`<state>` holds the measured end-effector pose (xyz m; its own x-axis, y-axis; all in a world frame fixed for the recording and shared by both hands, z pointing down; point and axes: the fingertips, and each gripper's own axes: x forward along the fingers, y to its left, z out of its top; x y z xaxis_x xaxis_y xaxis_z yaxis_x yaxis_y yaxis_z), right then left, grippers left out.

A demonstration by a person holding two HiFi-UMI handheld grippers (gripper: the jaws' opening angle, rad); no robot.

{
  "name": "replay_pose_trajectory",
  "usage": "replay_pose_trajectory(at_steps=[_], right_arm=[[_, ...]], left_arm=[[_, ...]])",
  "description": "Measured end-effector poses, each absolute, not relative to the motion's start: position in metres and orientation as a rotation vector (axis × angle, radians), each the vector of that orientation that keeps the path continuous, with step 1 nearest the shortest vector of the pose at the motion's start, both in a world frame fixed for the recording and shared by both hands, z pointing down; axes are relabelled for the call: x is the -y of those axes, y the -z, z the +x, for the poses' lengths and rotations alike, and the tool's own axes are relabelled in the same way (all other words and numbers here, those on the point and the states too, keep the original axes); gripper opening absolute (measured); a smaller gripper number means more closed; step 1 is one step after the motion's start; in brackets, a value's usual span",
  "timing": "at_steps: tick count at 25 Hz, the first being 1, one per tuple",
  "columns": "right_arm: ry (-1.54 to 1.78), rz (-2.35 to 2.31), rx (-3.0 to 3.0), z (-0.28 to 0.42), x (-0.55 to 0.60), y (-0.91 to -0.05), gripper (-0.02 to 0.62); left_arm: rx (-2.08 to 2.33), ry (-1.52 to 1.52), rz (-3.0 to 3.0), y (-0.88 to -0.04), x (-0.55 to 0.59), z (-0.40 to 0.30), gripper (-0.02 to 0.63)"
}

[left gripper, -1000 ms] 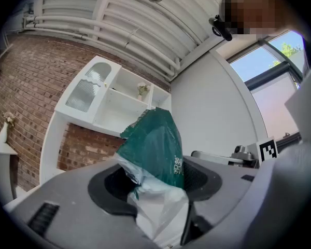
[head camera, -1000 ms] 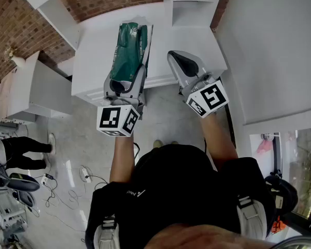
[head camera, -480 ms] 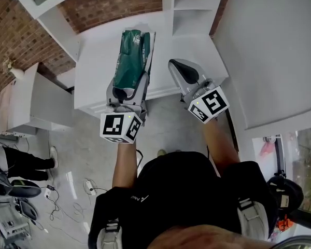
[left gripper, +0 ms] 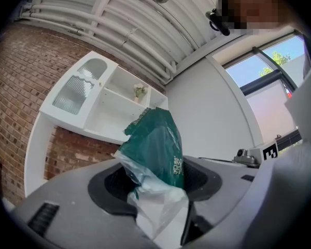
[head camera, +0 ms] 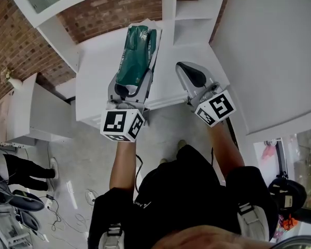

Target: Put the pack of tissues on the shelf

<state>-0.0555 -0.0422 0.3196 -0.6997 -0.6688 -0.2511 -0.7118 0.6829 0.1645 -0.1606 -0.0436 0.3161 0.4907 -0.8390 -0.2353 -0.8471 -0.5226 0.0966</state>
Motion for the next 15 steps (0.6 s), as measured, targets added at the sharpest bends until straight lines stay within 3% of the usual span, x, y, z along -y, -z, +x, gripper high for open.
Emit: replay_pose_trajectory(at_steps=[15], right_arm=[[-0.519, -1.009, -2.658, -0.018, 0.154, -0.279, 0.0]], left_arm=[[-1.57, -0.371, -2.572, -0.274, 0.16, -0.141, 0.244]])
